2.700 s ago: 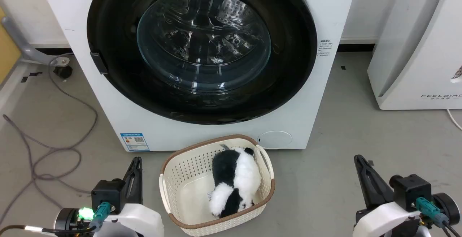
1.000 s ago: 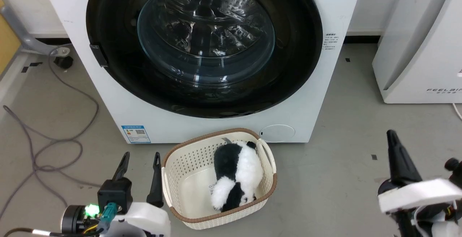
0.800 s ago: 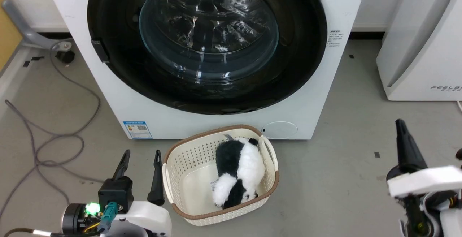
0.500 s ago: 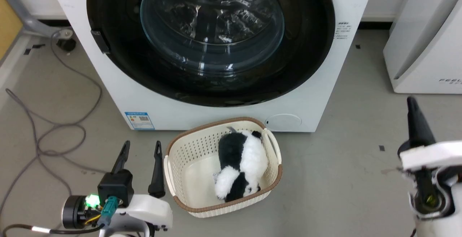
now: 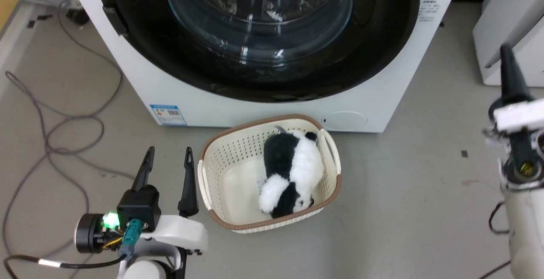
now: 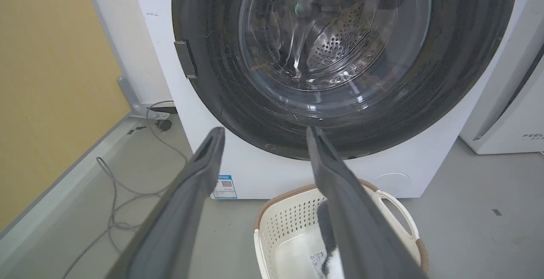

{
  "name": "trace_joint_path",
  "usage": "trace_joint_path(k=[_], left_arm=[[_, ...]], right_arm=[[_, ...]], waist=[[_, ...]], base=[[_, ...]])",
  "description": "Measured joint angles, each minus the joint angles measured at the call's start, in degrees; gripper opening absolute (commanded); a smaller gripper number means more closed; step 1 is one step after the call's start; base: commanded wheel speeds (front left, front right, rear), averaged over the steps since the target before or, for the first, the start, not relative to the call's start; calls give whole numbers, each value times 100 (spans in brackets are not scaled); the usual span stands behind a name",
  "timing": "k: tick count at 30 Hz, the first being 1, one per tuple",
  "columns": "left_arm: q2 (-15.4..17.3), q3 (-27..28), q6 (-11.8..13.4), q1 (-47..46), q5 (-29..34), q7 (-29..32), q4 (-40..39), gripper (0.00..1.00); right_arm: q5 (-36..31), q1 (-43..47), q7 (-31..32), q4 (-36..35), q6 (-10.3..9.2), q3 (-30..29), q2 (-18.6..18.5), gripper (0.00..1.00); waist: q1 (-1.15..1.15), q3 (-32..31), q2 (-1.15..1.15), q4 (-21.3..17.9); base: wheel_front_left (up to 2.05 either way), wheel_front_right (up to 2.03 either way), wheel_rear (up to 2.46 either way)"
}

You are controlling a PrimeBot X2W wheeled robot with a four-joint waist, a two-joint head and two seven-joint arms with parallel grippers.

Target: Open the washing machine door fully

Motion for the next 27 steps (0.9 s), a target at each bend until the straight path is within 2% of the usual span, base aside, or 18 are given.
trace_joint_path(k=[21,27], left_arm=[[0,-341,320,-446,-172,-272,20,100],[0,-416,397,-558,-213,-348,37,100]], right_arm=[[1092,-2347,276,1708,-1,592,-555,0],[1405,-2763,413,2031,-1,744,-586,0]], waist=[[0,819,0,370],[0,988,0,439]], base=[[0,0,0],[0,0,0]])
